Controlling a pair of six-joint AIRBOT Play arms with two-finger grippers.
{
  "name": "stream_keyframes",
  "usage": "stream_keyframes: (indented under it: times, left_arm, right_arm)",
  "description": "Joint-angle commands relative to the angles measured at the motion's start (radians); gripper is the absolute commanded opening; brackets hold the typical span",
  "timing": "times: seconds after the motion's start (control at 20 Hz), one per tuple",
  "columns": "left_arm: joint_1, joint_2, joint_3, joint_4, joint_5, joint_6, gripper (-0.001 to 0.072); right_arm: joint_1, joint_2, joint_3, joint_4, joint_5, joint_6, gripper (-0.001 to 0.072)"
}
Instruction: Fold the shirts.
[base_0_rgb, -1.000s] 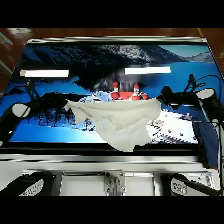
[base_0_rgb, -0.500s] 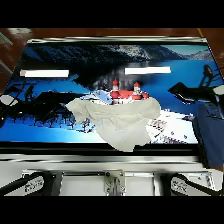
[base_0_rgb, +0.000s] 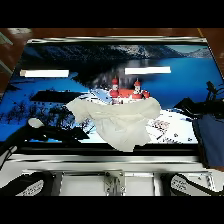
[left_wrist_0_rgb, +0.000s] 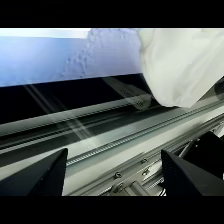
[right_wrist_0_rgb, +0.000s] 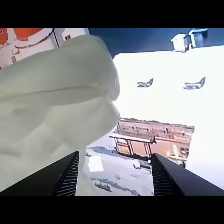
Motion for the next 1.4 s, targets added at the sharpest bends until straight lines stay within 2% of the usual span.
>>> stream_keyframes:
  times: [0.0, 0.1, 0.15, 0.25, 0.45, 0.5, 0.6, 0.65, 0.7, 0.75, 0.8, 0.9, 0.95, 1.1, 1.3, 1.35]
  left_arm:
    - [-0.223, -0.020, -0.070, -0.221, 0.254, 0.006, 0.0706]
    - [-0.304, -0.064, -0.068, -0.318, 0.369, 0.008, 0.0705]
    - [-0.334, -0.088, -0.063, -0.353, 0.404, 0.036, 0.0705]
    - [-0.370, -0.142, -0.034, -0.404, 0.423, 0.097, 0.0705]
    - [-0.395, -0.269, 0.062, -0.408, 0.447, 0.096, 0.0698]
    - [-0.395, -0.300, 0.090, -0.408, 0.447, 0.095, 0.0603]
    - [-0.394, -0.350, 0.137, -0.408, 0.447, 0.095, 0.0469]
    - [-0.394, -0.365, 0.150, -0.408, 0.447, 0.092, 0.0361]
    - [-0.394, -0.371, 0.156, -0.407, 0.447, 0.092, 0.0208]
    - [-0.392, -0.369, 0.155, -0.403, 0.445, 0.097, 0.0052]
    - [-0.390, -0.363, 0.155, -0.403, 0.444, 0.119, 0.0039]
    - [-0.385, -0.322, 0.155, -0.383, 0.447, 0.183, 0.0037]
    - [-0.379, -0.289, 0.155, -0.348, 0.445, 0.189, 0.0037]
    - [-0.362, -0.153, 0.155, -0.243, 0.443, 0.185, 0.0037]
    - [-0.341, -0.003, 0.155, -0.243, 0.446, 0.144, 0.0037]
    - [-0.341, 0.019, 0.155, -0.243, 0.445, 0.144, 0.0037]
  right_arm:
    - [-0.006, 0.001, -0.018, 0.008, -0.005, -0.010, 0.0569]
    - [-0.006, 0.001, -0.018, 0.010, -0.009, -0.009, 0.0569]
    - [-0.006, 0.001, -0.018, 0.011, -0.009, -0.009, 0.0569]
    - [-0.006, 0.001, -0.018, 0.017, -0.008, -0.008, 0.0569]
    - [-0.002, 0.001, -0.018, 0.054, -0.013, 0.000, 0.0569]
    - [0.003, 0.001, -0.018, 0.058, -0.013, 0.000, 0.0569]
    - [0.031, -0.009, -0.018, 0.057, -0.014, 0.004, 0.0569]
    - [0.055, -0.019, -0.018, 0.056, -0.018, 0.004, 0.0569]
    - [0.081, -0.034, -0.018, 0.055, -0.026, 0.005, 0.0573]
    - [0.111, -0.056, -0.018, 0.055, -0.039, 0.007, 0.0643]
    - [0.134, -0.079, -0.018, 0.055, -0.053, 0.011, 0.0664]
    - [0.170, -0.134, -0.018, 0.060, -0.086, 0.023, 0.0664]
    - [0.182, -0.158, -0.018, 0.061, -0.102, 0.026, 0.0664]
    - [0.211, -0.220, -0.018, 0.075, -0.158, 0.027, 0.0664]
    - [0.262, -0.305, -0.018, 0.128, -0.220, 0.033, 0.0663]
    - [0.279, -0.326, -0.018, 0.154, -0.232, 0.037, 0.0612]
